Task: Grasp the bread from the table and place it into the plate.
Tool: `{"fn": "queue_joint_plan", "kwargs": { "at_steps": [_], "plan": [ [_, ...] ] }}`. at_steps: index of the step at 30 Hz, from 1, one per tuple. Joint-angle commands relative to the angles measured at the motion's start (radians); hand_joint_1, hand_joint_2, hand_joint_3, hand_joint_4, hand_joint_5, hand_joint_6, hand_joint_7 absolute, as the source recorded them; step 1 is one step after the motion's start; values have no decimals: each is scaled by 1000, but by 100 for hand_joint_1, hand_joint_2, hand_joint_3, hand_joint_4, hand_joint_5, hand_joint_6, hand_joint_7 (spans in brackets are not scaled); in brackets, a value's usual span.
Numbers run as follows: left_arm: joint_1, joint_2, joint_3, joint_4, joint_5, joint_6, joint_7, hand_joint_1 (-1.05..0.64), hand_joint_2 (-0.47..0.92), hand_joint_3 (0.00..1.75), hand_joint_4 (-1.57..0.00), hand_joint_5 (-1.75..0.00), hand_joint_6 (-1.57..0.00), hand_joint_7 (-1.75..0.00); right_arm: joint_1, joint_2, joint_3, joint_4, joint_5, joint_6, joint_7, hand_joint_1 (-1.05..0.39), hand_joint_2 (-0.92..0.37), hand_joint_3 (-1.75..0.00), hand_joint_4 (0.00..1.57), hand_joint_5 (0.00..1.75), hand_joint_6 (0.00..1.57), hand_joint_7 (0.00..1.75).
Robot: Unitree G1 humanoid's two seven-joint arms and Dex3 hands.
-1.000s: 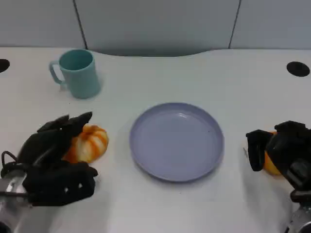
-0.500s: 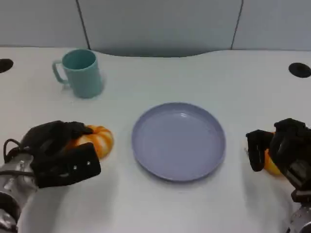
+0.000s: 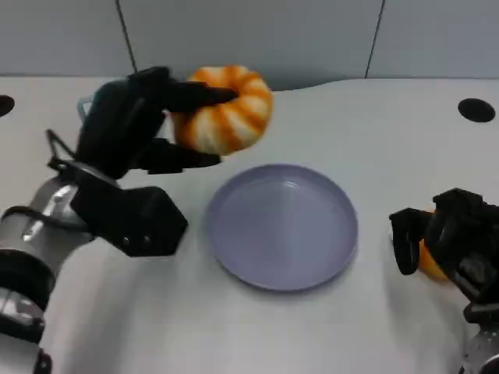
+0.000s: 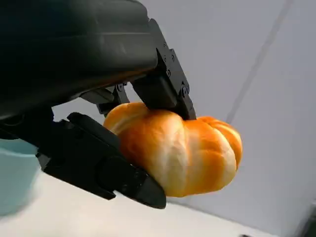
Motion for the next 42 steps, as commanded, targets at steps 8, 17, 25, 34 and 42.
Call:
{"fn": "queue_joint_plan", "kwargs": {
  "at_steps": [8, 17, 25, 34, 42],
  "plan": [
    [63, -9, -57, -110, -134, 99, -432, -52, 81, 1, -23, -68, -65, -7, -14, 12, 16, 0, -23, -55, -39, -46, -92, -7, 91, 175, 87, 123],
    [143, 21, -59, -295, -88, 262, -473, -86, 92, 28, 0, -12, -23, -2, 0, 14, 45, -16, -42, -93, -86, -50, -92, -10, 93, 175, 87, 135],
    [153, 27, -50, -333, -107, 267, -477, -103, 92, 58, 0, 0, -12, -1, 1, 13, 49, -17, -36, -115, -72, -50, -92, -12, 92, 175, 81, 147],
    [145, 29, -44, -329, -121, 254, -498, -104, 92, 58, 0, 0, -16, -3, -3, 16, 43, -16, -20, -94, -47, -50, -92, -13, 91, 175, 89, 121],
    [145, 33, -52, -340, -107, 269, -492, -104, 92, 53, 0, 0, -23, -6, -7, 15, 37, -14, -9, -82, -40, -47, -92, -10, 91, 174, 88, 123]
  ]
}}
